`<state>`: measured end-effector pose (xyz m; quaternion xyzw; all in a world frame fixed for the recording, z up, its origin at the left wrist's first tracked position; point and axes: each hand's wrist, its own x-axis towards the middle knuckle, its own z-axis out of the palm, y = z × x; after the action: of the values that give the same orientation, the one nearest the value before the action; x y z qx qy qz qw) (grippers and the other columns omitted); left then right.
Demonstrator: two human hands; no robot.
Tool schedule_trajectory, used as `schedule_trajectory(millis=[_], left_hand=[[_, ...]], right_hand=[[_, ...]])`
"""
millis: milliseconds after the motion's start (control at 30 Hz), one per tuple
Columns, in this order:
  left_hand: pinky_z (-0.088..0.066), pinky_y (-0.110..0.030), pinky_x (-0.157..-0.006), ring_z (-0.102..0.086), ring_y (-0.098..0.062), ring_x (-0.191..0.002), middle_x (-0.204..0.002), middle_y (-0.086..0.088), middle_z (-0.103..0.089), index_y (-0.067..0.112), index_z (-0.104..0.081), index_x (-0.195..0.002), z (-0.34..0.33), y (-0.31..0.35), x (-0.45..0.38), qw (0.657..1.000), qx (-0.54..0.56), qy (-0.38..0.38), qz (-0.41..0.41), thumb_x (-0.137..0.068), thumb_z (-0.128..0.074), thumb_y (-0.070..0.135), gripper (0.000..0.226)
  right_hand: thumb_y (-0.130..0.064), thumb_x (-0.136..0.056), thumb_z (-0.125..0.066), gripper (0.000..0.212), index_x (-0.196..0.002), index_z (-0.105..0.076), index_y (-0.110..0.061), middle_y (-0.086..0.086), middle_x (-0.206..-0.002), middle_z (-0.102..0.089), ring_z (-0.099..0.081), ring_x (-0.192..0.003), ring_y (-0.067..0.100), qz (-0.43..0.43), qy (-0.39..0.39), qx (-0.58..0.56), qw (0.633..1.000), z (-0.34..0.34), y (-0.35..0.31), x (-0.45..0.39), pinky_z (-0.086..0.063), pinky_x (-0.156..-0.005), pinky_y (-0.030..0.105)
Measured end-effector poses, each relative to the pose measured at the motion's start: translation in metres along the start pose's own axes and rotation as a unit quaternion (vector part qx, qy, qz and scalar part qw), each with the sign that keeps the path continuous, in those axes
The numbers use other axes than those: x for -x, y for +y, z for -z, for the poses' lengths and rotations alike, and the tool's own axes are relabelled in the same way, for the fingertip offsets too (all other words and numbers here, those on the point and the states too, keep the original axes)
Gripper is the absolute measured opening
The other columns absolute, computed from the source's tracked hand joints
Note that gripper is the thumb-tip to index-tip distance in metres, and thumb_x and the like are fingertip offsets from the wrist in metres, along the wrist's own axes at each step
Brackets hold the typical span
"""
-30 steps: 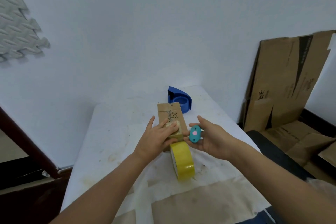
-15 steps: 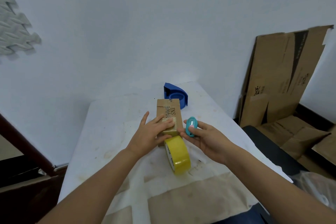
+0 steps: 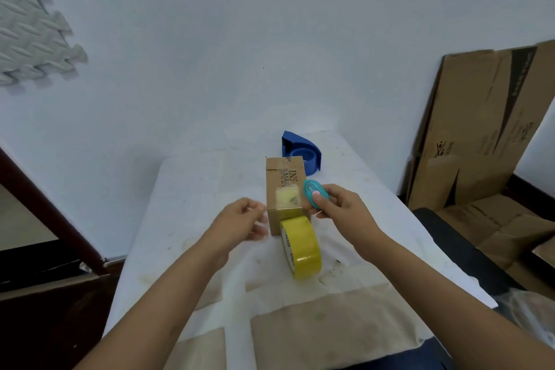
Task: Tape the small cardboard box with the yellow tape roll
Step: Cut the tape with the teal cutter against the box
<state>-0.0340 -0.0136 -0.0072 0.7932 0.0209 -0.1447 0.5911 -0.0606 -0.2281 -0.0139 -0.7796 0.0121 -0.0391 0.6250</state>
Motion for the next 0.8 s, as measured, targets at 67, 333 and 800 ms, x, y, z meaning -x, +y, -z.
schedule_trajectory(millis=[67, 333, 800], left_hand=[[-0.059, -0.029, -0.071, -0.073, -0.019, -0.073, -0.095, -0.011, -0.070, 0.004, -0.062, -0.107, -0.007, -0.004, 0.008, 0.996, -0.006, -0.062, 0.064, -0.099, -0.049, 0.028, 0.028], [-0.061, -0.034, -0.079, -0.075, -0.023, -0.091, -0.103, -0.012, -0.075, 0.013, -0.060, -0.119, -0.043, 0.001, 0.014, 0.980, 0.078, -0.134, 0.126, -0.088, -0.055, 0.059, 0.056], [-0.060, -0.032, -0.074, -0.073, -0.022, -0.087, -0.100, -0.010, -0.077, 0.011, -0.066, -0.106, -0.040, -0.003, 0.013, 0.971, 0.139, -0.113, 0.158, -0.090, -0.062, 0.043, 0.037]], right_hand=[[-0.036, -0.096, -0.054, 0.023, -0.103, -0.066, -0.018, -0.015, -0.077, -0.071, -0.062, -0.072, 0.011, 0.019, 0.004, 0.044, 0.999, -0.004, -0.002, -0.002, -0.051, -0.069, 0.023], [-0.041, -0.097, -0.049, 0.030, -0.093, -0.058, -0.013, -0.004, -0.080, -0.066, -0.050, -0.062, 0.004, 0.078, -0.009, 0.188, 0.979, -0.016, -0.006, -0.008, -0.040, -0.059, 0.017], [-0.036, -0.097, -0.051, 0.026, -0.113, -0.061, -0.018, -0.007, -0.094, -0.066, -0.061, -0.079, 0.000, 0.120, -0.037, 0.222, 0.967, -0.026, -0.004, -0.021, -0.042, -0.064, 0.011]])
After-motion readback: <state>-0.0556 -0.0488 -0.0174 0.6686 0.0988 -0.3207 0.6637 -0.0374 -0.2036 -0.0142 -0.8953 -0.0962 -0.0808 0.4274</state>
